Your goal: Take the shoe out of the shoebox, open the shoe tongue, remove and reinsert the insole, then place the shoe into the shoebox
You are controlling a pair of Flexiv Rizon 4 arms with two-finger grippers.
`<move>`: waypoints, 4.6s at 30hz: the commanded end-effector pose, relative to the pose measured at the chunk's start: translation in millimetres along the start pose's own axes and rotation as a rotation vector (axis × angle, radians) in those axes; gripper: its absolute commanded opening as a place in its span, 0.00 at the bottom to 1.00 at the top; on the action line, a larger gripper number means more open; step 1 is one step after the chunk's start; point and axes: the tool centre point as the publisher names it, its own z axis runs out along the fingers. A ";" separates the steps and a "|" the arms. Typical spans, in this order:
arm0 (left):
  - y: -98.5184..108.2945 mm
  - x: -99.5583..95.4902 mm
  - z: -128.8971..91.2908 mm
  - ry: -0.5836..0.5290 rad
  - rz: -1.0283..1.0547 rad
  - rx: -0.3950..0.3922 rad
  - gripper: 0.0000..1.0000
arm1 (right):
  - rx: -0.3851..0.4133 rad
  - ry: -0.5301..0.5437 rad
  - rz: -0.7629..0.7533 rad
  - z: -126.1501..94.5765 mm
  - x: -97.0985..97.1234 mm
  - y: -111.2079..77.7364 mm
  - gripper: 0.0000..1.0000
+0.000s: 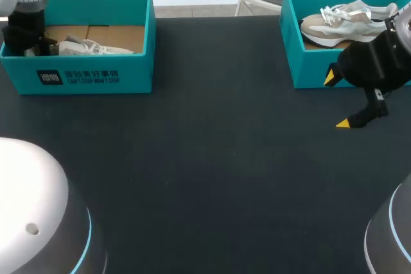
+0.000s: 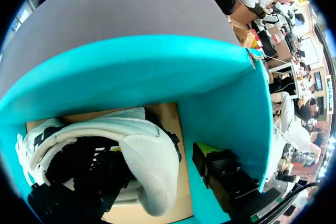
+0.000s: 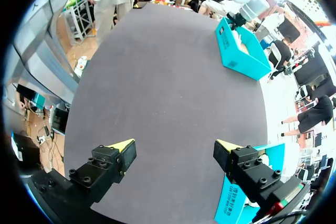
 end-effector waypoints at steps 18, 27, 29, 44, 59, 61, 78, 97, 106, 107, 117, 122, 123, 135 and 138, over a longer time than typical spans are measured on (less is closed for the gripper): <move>-14.2 14.6 -119.0 -0.171 -0.053 -0.046 0.92 | 0.033 0.028 0.026 -2.5 -22.7 -8.4 1.00; -49.4 24.6 -159.8 -0.207 -0.228 -0.078 1.00 | 0.178 -0.138 0.332 -21.2 -99.2 -72.1 1.00; -60.9 26.8 -167.4 -0.270 -0.245 -0.054 1.00 | 0.178 -0.259 0.535 -26.7 -110.3 -88.7 1.00; -68.2 25.8 -170.7 -0.287 -0.230 -0.033 1.00 | 0.178 -0.259 0.535 -26.7 -110.3 -88.7 1.00; -68.2 25.8 -170.7 -0.287 -0.230 -0.033 1.00 | 0.215 -0.452 1.046 -37.7 -176.7 -155.5 1.00; -68.2 25.8 -170.7 -0.287 -0.230 -0.033 1.00 | 0.225 -0.443 1.112 -42.0 -186.2 -171.4 1.00; -68.2 25.8 -170.7 -0.287 -0.230 -0.033 1.00 | 0.197 -0.606 1.424 -62.9 -245.9 -254.0 1.00; -68.2 25.8 -170.7 -0.287 -0.230 -0.033 1.00 | 0.233 -0.612 1.402 -52.1 -292.3 -283.0 1.00; -68.2 25.8 -170.7 -0.287 -0.230 -0.033 1.00 | 0.313 -0.544 1.581 -46.4 -338.9 -340.1 1.00; -68.2 25.8 -170.7 -0.287 -0.230 -0.033 1.00 | 0.329 -0.539 1.590 -44.7 -342.4 -343.7 1.00; -68.2 25.8 -170.7 -0.287 -0.230 -0.033 1.00 | 0.381 -0.469 1.652 -8.9 -372.4 -349.4 1.00; -68.2 25.8 -170.7 -0.287 -0.230 -0.033 1.00 | 0.407 -0.441 1.731 16.1 -378.9 -360.1 1.00; -68.2 25.8 -170.7 -0.287 -0.230 -0.033 1.00 | 0.420 -0.440 1.740 20.4 -379.1 -362.2 1.00; -68.2 25.8 -170.7 -0.287 -0.230 -0.033 1.00 | 0.430 -0.509 1.848 41.9 -375.7 -377.2 1.00; -68.2 25.8 -170.7 -0.287 -0.230 -0.033 1.00 | 0.430 -0.509 1.848 41.9 -375.7 -377.2 1.00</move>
